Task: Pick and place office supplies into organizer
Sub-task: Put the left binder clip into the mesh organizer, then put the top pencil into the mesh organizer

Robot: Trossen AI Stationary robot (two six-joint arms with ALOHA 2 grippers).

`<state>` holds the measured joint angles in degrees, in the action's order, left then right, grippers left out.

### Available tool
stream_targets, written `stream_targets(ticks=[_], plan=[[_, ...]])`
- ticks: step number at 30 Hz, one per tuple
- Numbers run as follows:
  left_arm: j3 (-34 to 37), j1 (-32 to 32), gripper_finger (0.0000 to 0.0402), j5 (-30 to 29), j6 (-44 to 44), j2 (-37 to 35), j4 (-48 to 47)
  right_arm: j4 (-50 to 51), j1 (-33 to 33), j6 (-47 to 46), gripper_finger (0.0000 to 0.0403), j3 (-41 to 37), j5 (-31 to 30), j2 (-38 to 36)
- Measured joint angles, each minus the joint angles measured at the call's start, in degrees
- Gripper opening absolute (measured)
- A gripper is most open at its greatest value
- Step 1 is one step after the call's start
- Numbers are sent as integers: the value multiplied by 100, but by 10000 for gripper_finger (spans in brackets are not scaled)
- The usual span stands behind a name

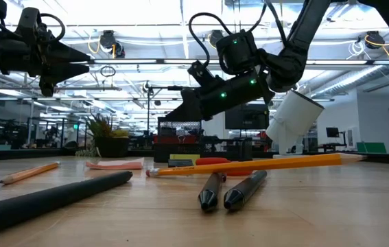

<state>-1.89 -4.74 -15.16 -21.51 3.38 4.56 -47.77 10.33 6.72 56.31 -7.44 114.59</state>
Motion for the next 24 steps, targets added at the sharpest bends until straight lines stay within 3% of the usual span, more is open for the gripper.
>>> stream_targets(ticks=[13, 24], plan=[[0, 0, 147, 0, 3, 0, -2, -45, -28, -7, 123, 7, 11, 0], [0, 1, 147, 0, 38, 0, -31, -49, -152, 22, 131, 7, 18, -58]])
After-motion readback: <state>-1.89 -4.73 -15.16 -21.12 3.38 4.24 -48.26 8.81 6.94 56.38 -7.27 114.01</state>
